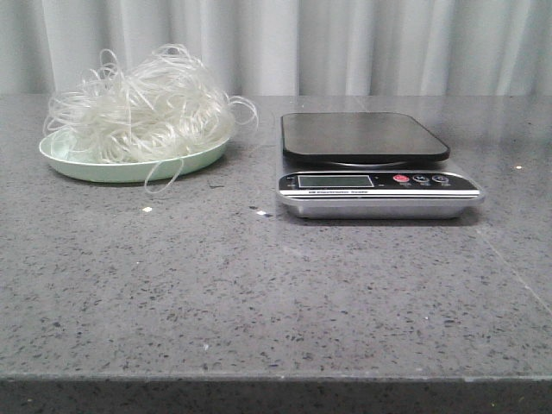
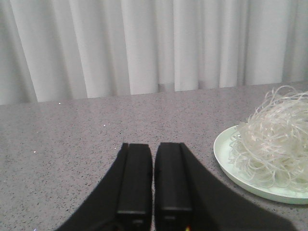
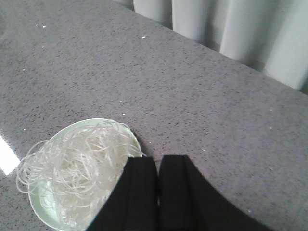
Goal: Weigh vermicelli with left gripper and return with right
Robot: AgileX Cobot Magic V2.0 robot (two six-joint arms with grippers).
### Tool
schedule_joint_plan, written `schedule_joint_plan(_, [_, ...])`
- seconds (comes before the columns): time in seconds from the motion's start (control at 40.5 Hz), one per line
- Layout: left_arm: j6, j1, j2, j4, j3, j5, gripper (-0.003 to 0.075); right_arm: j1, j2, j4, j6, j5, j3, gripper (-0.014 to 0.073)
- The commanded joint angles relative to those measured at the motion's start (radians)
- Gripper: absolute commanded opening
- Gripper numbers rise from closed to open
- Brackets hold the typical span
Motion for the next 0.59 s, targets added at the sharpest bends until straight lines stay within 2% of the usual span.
schedule_joint_plan(0.0, [-0.009, -0.008, 0.004, -0.010, -0.027, -0.078, 0.0137, -0.040, -0.099, 0.026, 0.005, -0.057, 0.028, 0.0153])
schedule_joint_plan(0.197, [-0.009, -0.008, 0.004, -0.010, -0.027, -0.083, 0.0137, -0.078, -0.238, -0.020, 0.005, -0.209, 0.294, 0.0153])
schedule_joint_plan(0.567, [-0.009, -0.008, 0.004, -0.010, -0.027, -0.083, 0.0137, -0.090, -0.643, -0.090, 0.005, -0.697, 0.984, 0.0153])
